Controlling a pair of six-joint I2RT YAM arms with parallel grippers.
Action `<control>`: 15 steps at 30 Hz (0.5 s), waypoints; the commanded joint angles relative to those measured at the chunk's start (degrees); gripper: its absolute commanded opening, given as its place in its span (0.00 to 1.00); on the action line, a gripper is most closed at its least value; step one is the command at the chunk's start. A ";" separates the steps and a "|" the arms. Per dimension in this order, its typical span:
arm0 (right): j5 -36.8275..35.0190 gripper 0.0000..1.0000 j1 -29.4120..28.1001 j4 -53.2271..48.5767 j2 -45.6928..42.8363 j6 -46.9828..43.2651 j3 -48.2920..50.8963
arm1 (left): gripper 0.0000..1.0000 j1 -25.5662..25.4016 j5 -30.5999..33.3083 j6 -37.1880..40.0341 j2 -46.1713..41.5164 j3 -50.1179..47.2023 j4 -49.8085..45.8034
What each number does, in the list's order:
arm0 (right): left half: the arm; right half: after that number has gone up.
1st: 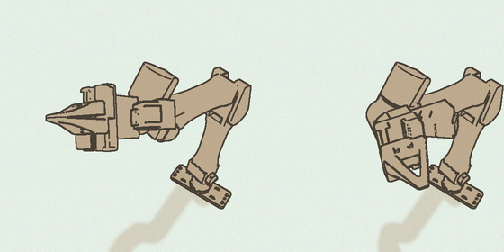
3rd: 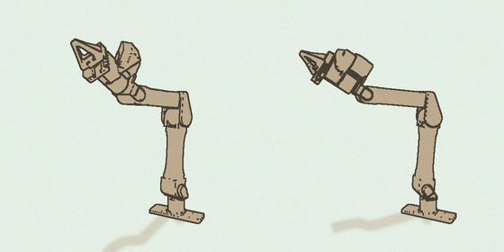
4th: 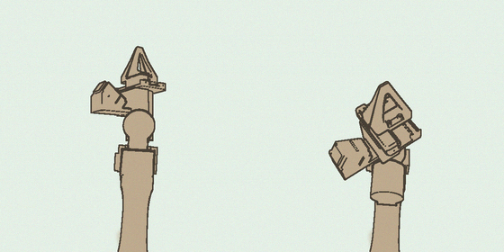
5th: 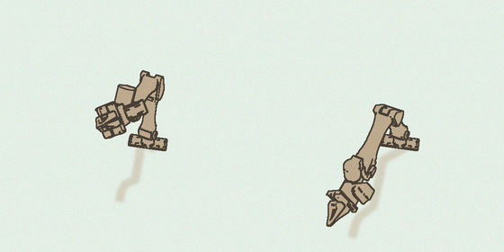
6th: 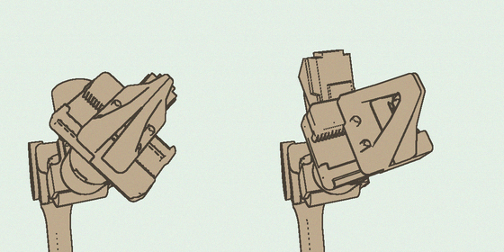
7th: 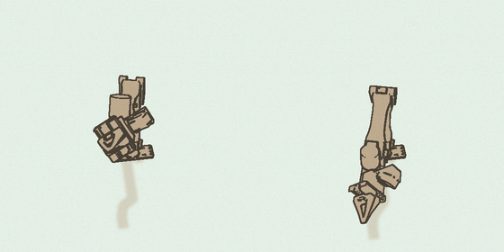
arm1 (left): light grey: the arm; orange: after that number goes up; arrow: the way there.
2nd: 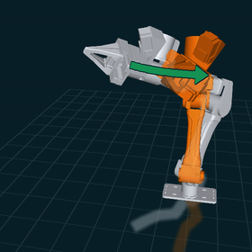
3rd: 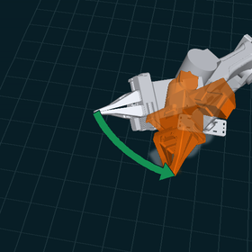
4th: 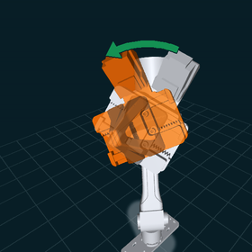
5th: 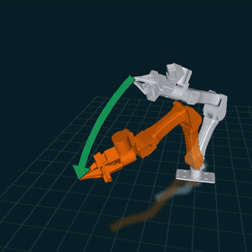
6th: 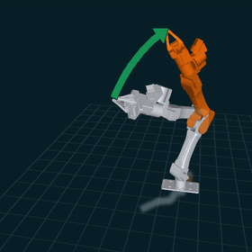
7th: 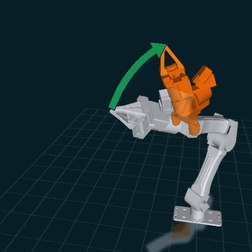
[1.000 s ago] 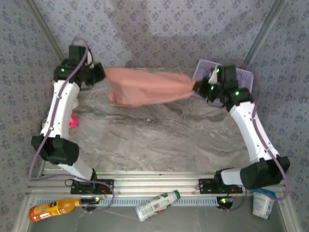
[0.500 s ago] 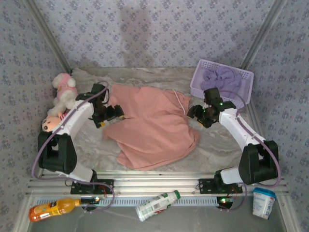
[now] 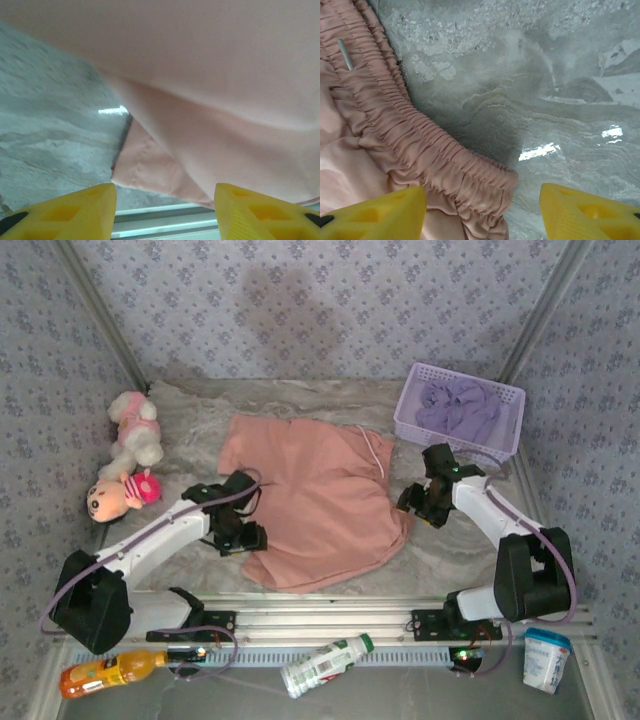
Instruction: Fold and stack the mixed laundry pile
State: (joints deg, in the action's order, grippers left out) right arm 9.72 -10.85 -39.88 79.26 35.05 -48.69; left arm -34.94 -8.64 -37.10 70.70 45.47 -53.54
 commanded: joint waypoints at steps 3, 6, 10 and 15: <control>3.73 0.64 0.11 7.96 0.06 2.33 4.53 | 0.46 -5.50 -0.53 -2.91 0.49 -4.48 -0.12; 4.89 0.64 -0.16 11.68 1.13 4.35 6.18 | 0.46 -7.05 0.75 -4.10 1.41 -6.56 1.17; 4.87 0.64 -0.54 14.10 1.76 5.18 7.13 | 0.50 -7.06 3.23 -5.17 2.44 -7.34 3.40; 4.87 0.60 -0.75 15.07 2.98 5.21 7.54 | 0.50 -6.99 4.90 -6.48 6.67 -7.38 6.28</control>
State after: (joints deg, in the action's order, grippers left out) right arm 14.04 -11.18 -26.44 81.32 39.20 -42.13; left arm -41.71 -5.98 -41.93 75.24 38.30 -49.17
